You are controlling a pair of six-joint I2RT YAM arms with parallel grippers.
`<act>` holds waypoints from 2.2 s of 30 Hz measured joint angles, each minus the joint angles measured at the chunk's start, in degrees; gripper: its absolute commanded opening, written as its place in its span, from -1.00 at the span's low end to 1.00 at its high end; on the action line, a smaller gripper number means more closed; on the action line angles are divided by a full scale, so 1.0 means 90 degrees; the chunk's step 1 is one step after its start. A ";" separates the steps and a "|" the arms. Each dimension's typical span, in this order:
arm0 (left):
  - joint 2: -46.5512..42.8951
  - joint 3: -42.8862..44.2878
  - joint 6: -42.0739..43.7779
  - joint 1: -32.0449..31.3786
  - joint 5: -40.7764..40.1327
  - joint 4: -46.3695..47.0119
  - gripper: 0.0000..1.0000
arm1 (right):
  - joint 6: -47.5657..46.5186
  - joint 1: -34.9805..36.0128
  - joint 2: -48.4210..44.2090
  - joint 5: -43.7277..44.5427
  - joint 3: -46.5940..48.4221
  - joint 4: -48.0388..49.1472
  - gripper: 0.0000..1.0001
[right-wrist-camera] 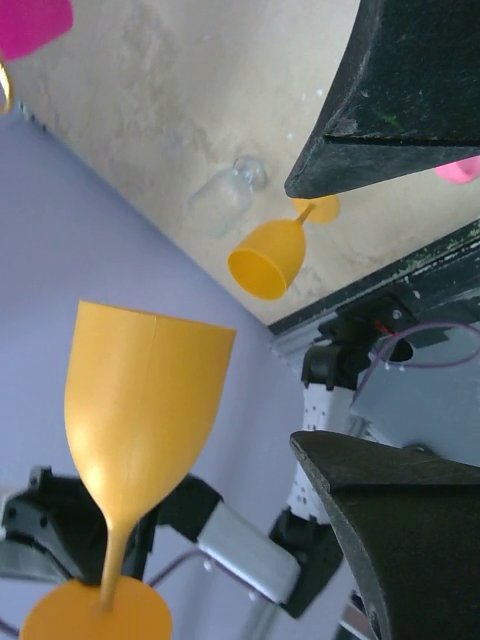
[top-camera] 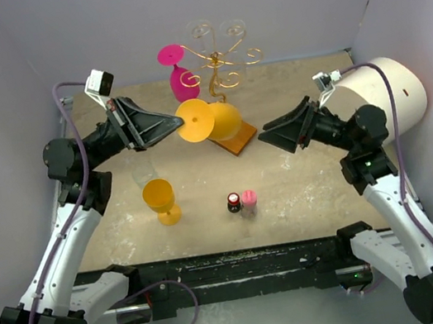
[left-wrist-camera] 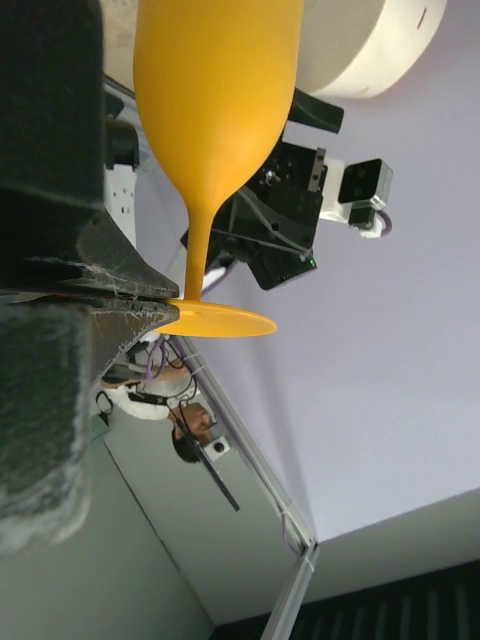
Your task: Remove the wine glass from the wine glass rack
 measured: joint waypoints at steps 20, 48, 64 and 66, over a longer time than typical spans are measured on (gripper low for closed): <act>0.0461 -0.1047 -0.2402 -0.0627 -0.0617 0.3492 -1.00 | 0.3767 0.0682 0.1511 -0.0420 -0.0471 0.6125 0.32; -0.0151 -0.2191 -0.1372 -0.0583 -0.1239 0.2888 0.98 | 0.4279 0.0699 0.0367 0.0440 -0.0797 0.6567 -1.00; -0.0877 0.0415 0.4165 -0.0369 -0.2254 -0.4410 0.98 | 0.0755 0.0709 -0.1406 0.3546 0.0797 -0.4214 -1.00; -0.0935 0.0447 0.4483 -0.0372 -0.2436 -0.4753 0.98 | 0.0602 0.0709 -0.1321 0.3949 0.0942 -0.5246 -1.00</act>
